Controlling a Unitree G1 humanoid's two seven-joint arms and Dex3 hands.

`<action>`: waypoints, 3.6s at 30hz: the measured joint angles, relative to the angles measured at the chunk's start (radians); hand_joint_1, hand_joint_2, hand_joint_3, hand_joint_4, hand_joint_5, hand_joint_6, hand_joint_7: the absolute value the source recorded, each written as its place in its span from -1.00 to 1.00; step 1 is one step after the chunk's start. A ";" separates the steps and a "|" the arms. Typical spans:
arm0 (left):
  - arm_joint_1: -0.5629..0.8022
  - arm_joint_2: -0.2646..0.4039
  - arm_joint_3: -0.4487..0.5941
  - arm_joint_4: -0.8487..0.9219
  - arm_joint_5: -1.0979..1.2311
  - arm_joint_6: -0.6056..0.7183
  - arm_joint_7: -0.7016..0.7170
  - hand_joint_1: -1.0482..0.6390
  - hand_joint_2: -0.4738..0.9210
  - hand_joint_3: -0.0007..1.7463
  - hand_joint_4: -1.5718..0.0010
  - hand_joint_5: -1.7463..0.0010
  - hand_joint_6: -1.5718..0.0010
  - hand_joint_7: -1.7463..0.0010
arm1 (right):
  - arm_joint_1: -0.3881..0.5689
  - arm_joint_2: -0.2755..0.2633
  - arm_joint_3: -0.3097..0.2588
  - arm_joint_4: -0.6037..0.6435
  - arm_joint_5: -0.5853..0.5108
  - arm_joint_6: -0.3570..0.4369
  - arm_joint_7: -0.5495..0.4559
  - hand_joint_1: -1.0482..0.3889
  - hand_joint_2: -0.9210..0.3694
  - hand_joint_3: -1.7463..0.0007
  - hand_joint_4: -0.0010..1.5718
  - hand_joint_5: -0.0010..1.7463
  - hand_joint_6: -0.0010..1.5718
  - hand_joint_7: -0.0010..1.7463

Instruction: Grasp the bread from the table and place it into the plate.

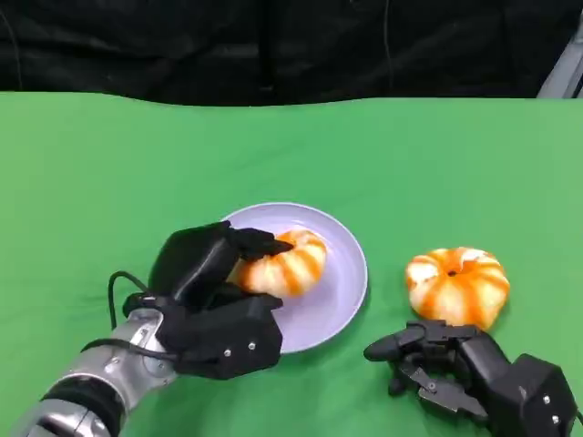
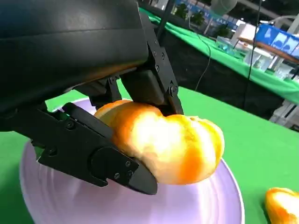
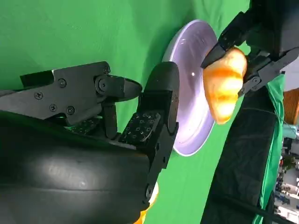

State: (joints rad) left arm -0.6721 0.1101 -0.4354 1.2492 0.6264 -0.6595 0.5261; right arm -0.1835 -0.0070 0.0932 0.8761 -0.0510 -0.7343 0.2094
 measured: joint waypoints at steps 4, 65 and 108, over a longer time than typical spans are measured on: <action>-0.016 -0.003 -0.003 0.009 0.000 0.021 -0.007 0.11 1.00 -0.94 0.06 -0.19 -0.57 1.00 | 0.000 0.000 0.000 0.000 0.000 0.000 -0.001 0.41 -1.00 0.58 -0.02 0.47 0.31 -0.42; 0.149 0.091 0.328 -0.251 -0.445 -0.264 -0.471 -0.77 1.00 -0.23 0.42 0.95 0.63 0.97 | -0.006 0.001 0.003 0.015 -0.004 -0.011 -0.011 0.44 -1.00 0.59 0.01 0.43 0.38 -0.53; 0.310 -0.016 0.691 -0.237 -0.869 -0.244 -0.777 -0.55 1.00 -0.49 0.05 0.95 0.32 0.97 | -0.016 -0.006 0.002 0.021 -0.002 -0.009 0.009 0.44 -1.00 0.55 0.00 0.42 0.38 -0.56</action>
State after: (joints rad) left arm -0.3619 0.0946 0.2558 1.0122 -0.2426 -0.9031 -0.2510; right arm -0.1994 -0.0131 0.0948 0.8973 -0.0534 -0.7435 0.2186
